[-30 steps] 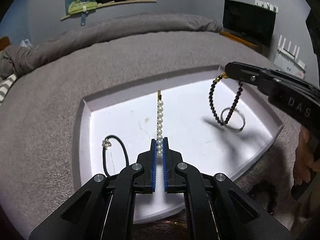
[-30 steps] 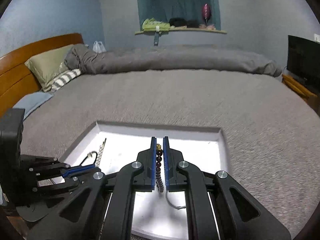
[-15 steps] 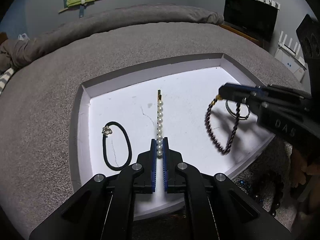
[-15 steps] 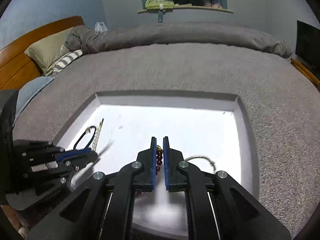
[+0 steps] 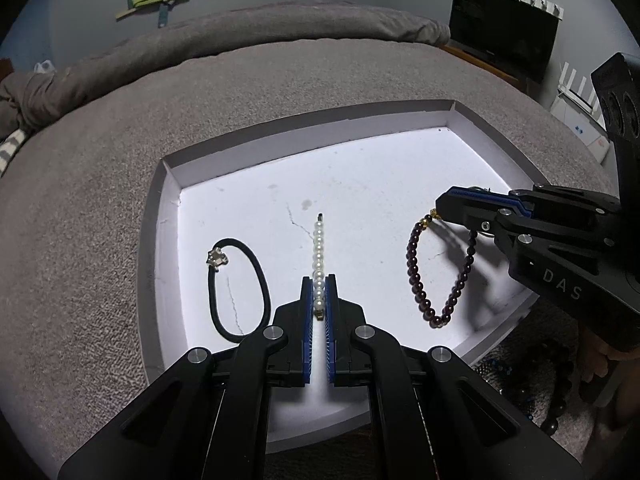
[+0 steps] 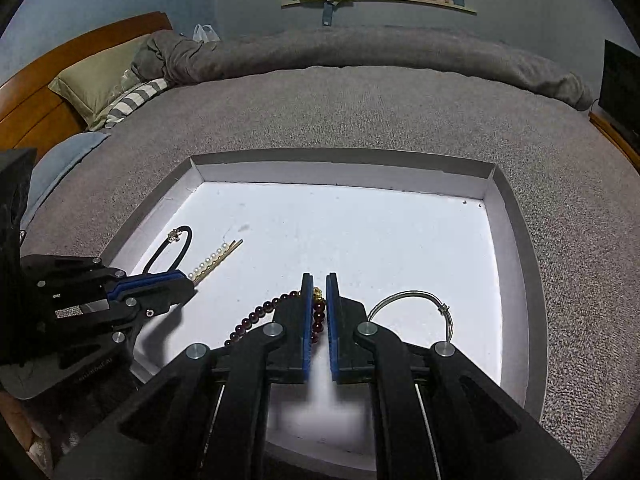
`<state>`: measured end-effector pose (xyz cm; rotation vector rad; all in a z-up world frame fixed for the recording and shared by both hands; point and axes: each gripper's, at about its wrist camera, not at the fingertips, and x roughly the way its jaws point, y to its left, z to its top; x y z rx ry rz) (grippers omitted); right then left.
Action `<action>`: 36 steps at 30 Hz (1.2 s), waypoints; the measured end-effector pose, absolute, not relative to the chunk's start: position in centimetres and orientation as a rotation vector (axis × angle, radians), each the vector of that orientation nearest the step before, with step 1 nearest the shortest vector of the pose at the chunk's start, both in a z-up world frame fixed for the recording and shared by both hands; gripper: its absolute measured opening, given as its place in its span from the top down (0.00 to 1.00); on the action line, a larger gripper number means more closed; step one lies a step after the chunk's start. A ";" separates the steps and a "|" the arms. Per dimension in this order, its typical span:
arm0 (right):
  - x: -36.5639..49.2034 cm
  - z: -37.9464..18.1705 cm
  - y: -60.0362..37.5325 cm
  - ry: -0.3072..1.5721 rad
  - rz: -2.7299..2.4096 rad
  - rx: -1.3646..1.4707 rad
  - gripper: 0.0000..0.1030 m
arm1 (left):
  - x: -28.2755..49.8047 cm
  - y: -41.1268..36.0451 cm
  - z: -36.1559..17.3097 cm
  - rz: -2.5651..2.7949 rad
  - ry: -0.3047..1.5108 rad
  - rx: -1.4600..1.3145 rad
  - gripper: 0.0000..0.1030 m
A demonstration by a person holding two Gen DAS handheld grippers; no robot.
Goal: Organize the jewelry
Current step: 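Carry the pearl hairpin into the tray and release while the right tool places the bead bracelet, then withdraw both open tools from the tray back over the jewelry pile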
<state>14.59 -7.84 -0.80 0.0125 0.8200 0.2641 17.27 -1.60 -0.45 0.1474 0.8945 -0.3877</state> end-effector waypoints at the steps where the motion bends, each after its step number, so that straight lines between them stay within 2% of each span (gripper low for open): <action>1: 14.6 -0.8 -7.9 0.821 0.264 0.013 0.94 | 17.3 -1.6 -0.5 -0.386 0.894 0.149 0.94; 9: 14.7 -1.0 -8.2 0.832 0.257 0.025 0.94 | 17.1 -1.6 -0.4 -0.378 0.890 0.148 0.93; 10: 14.7 -0.9 -8.3 0.828 0.255 0.025 0.94 | 17.1 -1.6 -0.4 -0.375 0.889 0.148 0.92; 12: 14.6 -0.6 -8.4 0.821 0.254 0.031 0.93 | 16.9 -1.5 -0.3 -0.371 0.883 0.145 0.80; 15: 14.4 -0.5 -8.7 0.816 0.248 0.038 0.89 | 16.8 -1.5 0.0 -0.370 0.872 0.147 0.77; 18: 14.0 -0.3 -8.9 0.808 0.236 0.040 0.79 | 16.5 -1.7 0.3 -0.365 0.859 0.153 0.71; 22: 13.2 0.1 -9.1 0.797 0.228 0.033 0.77 | 16.2 -1.7 0.7 -0.354 0.841 0.151 0.70; 24: 12.7 0.3 -9.2 0.786 0.223 0.032 0.64 | 15.8 -1.6 1.1 -0.340 0.825 0.149 0.60; 28: 11.6 1.0 -9.6 0.763 0.214 0.037 0.60 | 14.8 -1.3 1.9 -0.324 0.794 0.145 0.53; 30: 11.1 1.4 -9.8 0.749 0.211 0.041 0.48 | 14.4 -1.3 2.2 -0.318 0.781 0.145 0.43; 34: 9.9 2.2 -9.9 0.712 0.193 0.020 0.40 | 13.4 -1.3 2.9 -0.303 0.755 0.166 0.39; 36: 9.5 2.6 -10.0 0.697 0.193 0.021 0.31 | 13.2 -1.3 3.1 -0.302 0.746 0.164 0.37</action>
